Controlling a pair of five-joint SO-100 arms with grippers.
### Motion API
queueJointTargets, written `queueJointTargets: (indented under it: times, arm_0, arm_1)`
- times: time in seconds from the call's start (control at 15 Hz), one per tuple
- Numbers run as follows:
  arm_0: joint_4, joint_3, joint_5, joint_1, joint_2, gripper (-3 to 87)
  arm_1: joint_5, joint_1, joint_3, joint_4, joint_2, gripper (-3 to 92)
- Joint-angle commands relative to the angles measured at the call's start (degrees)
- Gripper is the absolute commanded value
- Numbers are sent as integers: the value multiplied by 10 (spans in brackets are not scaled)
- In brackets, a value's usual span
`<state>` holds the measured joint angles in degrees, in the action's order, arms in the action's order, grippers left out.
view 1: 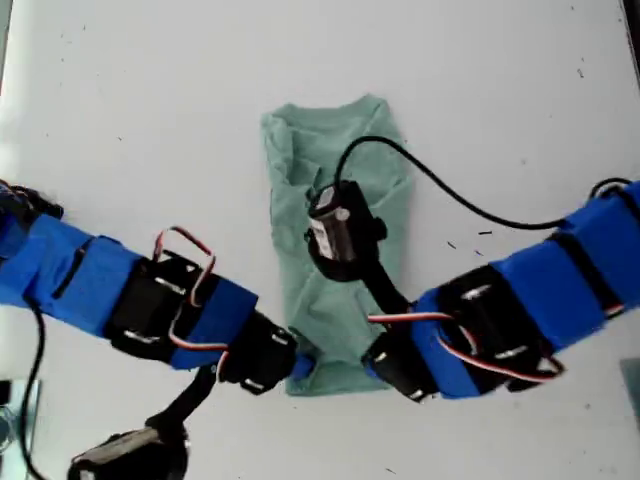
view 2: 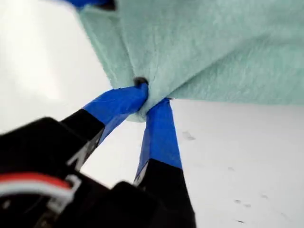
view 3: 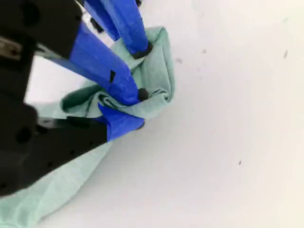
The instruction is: Fold t shirt
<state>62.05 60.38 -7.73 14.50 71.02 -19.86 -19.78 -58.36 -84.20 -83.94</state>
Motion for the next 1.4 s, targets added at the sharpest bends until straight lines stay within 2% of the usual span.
queueJointTargets:
  times: [0.0, 0.13, 0.27, 0.53, 0.6, 0.67, 0.73, 0.87, 0.93, 1.0, 1.13, 1.27, 1.33]
  arm_0:
    - [-20, -29, -3, 29, 77, -1]
    - [-22, -28, 3, 26, 85, -1]
    - [4, -22, 6, -6, 100, -1]
    - [85, 16, -71, -207, 106, -1]
    - [98, 17, -84, -251, 106, 94]
    - [111, 13, -104, -282, 112, 241]
    - [135, 17, -105, -307, 132, 316]
    - [173, 53, -105, -333, 204, 372]
    - [187, 92, -98, -343, 251, 330]
    - [171, 179, -91, -353, 332, 258]
    - [49, 463, -83, -359, 554, 189]
    - [-62, 769, -43, -329, 772, 134]
    - [-109, 896, 0, -292, 875, 100]
  arm_1:
    - [4, -21, 4, 3, -86, 12]
    - [-17, -2, 3, 18, -87, 12]
    - [-37, 63, -45, 24, -119, 12]
    - [-177, 312, -124, 35, -134, 11]
    - [-192, 363, -130, 45, -129, 72]
    - [-200, 402, -115, 32, -123, 231]
    - [-200, 438, -97, 7, -127, 312]
    - [-192, 490, -121, -20, -214, 294]
    - [-175, 521, -160, -47, -281, 292]
    - [-162, 555, -236, -53, -381, 292]
    - [-171, 599, -438, -31, -604, 292]
    - [-132, 578, -657, -11, -790, 246]
    - [-75, 537, -770, 22, -864, 203]
